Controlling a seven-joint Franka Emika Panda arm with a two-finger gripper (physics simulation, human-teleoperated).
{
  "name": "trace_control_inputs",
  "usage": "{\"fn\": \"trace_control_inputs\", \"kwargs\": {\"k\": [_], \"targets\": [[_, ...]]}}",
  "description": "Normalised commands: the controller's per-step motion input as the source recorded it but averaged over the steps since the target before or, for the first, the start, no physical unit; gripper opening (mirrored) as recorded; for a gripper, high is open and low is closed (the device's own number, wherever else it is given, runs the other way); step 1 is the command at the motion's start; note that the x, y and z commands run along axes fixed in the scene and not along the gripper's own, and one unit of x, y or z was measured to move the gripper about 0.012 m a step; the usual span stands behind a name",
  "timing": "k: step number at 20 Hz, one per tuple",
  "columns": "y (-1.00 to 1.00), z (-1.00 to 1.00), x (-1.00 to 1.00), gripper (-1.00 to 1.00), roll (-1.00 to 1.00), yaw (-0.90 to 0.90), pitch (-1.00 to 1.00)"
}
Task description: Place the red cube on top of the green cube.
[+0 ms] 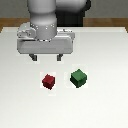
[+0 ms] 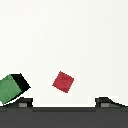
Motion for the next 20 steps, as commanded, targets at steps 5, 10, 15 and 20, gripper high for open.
{"fn": "trace_control_inputs", "kwargs": {"k": [5, 10, 15, 20], "targets": [[0.0, -1.0, 0.3, 1.0, 0.0, 0.0, 0.0], [0.0, -0.2, 0.0, 1.0, 0.0, 0.0, 0.0], [0.0, -0.2, 0.2, 1.0, 0.0, 0.0, 0.0], [0.0, 0.0, 0.0, -1.0, 0.0, 0.0, 0.0]]}}
